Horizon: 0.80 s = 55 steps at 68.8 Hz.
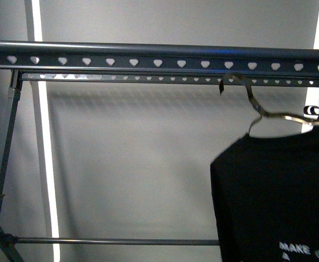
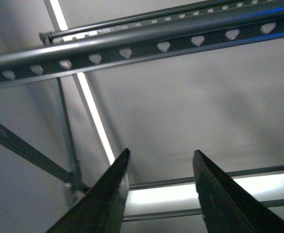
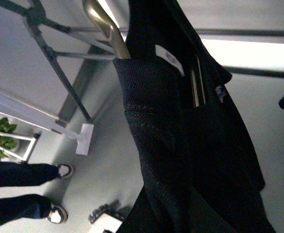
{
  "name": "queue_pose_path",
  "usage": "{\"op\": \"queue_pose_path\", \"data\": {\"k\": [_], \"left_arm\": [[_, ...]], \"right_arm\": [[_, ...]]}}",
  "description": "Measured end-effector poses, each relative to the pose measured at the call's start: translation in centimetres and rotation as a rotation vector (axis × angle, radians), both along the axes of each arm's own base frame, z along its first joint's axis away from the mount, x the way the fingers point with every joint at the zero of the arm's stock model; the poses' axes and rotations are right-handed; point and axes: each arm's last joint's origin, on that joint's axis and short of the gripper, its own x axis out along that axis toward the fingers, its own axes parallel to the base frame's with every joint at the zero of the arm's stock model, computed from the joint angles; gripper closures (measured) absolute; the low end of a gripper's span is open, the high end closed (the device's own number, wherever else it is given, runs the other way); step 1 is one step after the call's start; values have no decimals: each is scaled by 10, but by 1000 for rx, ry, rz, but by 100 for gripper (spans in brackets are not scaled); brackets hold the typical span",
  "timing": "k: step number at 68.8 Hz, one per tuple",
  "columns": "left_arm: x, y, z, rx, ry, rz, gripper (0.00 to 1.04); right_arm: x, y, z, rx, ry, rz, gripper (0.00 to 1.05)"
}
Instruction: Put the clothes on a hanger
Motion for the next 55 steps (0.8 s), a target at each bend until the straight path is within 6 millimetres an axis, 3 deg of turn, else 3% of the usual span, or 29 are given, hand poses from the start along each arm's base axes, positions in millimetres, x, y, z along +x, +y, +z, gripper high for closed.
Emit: {"op": "queue_pose_path", "data": {"k": [8, 17, 32, 55], "left_arm": [[-16, -4, -51, -69, 49, -17, 101], [-34, -4, -82, -90, 60, -14, 101], [-59, -3, -105, -96, 58, -13, 101], [-91, -3, -130, -96, 54, -13, 101]], "right_arm": [[5, -1, 19, 47, -63, -26, 102], [8, -1, 37, 95, -97, -68, 102], [27, 1, 63, 162, -134, -143, 102], [101, -22, 66, 333, -28, -386, 102]]}}
